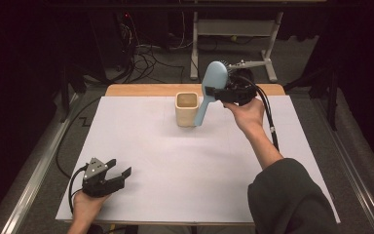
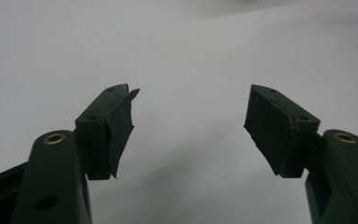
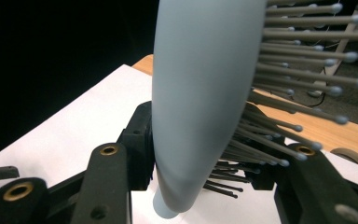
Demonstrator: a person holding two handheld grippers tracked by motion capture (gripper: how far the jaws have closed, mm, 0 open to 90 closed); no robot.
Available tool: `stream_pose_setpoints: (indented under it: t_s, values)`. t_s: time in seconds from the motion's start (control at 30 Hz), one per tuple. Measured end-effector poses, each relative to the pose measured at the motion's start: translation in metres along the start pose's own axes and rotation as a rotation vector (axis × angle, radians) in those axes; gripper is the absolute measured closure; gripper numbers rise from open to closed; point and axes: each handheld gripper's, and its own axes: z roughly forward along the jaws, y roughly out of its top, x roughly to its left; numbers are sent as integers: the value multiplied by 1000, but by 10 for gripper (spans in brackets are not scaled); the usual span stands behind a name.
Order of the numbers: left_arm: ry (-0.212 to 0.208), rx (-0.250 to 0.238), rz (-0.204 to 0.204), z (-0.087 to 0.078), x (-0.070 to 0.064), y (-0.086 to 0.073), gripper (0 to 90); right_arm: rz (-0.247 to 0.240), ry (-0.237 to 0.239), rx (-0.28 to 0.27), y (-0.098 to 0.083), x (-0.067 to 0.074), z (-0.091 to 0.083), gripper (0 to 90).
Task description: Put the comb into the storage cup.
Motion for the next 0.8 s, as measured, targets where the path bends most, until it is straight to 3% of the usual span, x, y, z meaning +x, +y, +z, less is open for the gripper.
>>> stream_pose_setpoints:
  t_s: [0.8]
  values:
    - [-4, -9, 0, -2, 0, 0, 328, 27, -53, -33, 19, -1, 15, 540]
